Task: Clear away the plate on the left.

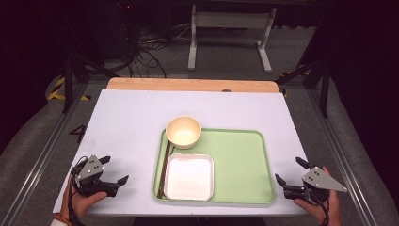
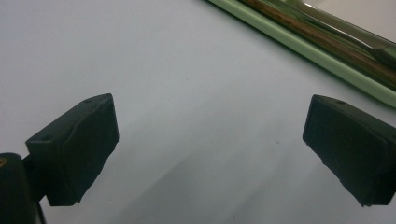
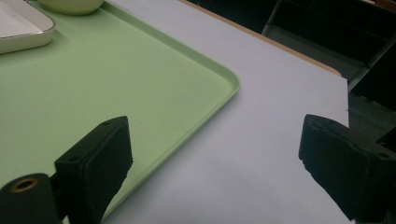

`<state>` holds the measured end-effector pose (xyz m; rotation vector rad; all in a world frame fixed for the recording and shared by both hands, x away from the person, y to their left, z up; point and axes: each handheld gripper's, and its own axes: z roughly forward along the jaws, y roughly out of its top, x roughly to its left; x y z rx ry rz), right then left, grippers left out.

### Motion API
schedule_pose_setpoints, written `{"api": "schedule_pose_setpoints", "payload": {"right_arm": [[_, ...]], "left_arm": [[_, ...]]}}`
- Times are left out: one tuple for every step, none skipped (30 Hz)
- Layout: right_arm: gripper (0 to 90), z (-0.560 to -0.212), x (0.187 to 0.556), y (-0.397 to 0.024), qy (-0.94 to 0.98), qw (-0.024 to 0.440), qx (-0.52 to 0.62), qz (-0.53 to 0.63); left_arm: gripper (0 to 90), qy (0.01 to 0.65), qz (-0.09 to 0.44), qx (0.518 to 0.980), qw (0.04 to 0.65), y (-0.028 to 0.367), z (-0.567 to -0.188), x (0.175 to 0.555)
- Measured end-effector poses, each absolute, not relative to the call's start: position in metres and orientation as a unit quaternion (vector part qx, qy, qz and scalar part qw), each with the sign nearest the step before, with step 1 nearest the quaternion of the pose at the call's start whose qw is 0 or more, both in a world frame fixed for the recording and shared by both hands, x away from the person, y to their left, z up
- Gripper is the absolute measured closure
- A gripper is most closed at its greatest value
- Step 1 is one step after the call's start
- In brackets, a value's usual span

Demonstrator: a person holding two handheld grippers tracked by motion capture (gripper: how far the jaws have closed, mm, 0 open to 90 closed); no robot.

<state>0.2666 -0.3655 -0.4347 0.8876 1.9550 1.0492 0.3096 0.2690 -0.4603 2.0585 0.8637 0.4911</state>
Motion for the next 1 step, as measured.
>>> {"api": "schedule_pose_setpoints", "payload": {"right_arm": [[10.0,-0.4341,0.2660,-0.3648,0.760,0.371,0.344,0.409]], "left_arm": [[4.1,0.345,0.198,0.818,0.416,0.2695,-0.4600,0.3099]]}}
